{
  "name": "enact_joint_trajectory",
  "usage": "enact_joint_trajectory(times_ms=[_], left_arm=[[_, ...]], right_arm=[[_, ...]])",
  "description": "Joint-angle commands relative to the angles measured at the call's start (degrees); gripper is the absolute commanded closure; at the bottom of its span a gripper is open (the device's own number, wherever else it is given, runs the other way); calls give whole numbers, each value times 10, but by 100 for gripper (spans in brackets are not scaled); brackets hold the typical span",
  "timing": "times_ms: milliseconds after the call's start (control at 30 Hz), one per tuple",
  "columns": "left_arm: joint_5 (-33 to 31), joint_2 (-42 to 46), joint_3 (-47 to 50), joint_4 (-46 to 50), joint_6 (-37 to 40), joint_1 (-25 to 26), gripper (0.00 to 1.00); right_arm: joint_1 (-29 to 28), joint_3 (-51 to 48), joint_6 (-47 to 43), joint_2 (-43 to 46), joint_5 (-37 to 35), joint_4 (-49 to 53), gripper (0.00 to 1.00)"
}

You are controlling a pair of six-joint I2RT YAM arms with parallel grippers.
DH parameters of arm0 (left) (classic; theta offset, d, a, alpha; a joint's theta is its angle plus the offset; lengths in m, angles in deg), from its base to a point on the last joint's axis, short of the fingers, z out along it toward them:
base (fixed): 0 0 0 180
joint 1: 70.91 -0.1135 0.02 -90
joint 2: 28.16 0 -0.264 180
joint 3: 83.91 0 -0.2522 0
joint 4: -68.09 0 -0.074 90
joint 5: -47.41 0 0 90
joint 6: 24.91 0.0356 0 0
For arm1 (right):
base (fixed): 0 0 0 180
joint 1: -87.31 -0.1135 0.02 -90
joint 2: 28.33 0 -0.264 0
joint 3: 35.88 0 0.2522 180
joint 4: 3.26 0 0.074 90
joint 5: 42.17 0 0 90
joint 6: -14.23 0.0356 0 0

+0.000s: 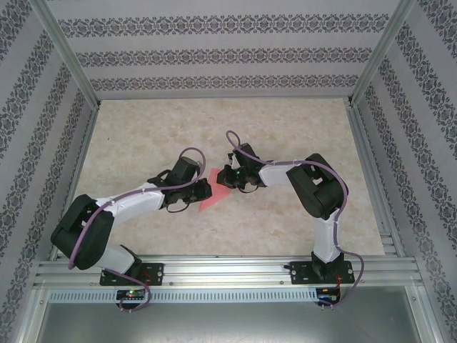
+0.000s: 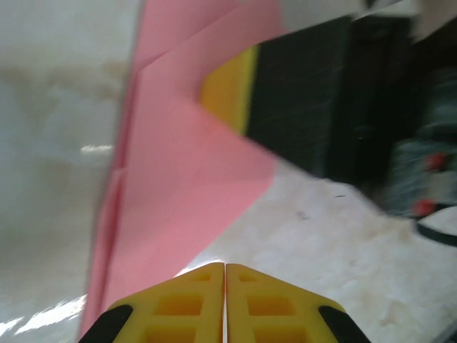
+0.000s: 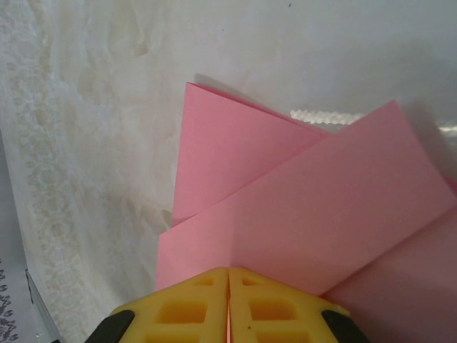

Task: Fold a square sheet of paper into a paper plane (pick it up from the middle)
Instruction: Fourth fold the wing at the center of the table.

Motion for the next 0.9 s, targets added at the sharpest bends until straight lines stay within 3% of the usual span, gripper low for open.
enact_joint_trajectory(times_ms=[0, 333, 867], left_arm=[[39, -46, -28, -6, 13, -10, 90], [69, -158, -33, -63, -4, -28, 91], [82, -93, 56, -41, 1, -36, 90]], right_arm=[[3, -16, -15, -29, -29, 29, 90], [4, -19, -12, -32, -26, 28, 90], [3, -18, -16, -42, -29, 35, 90]])
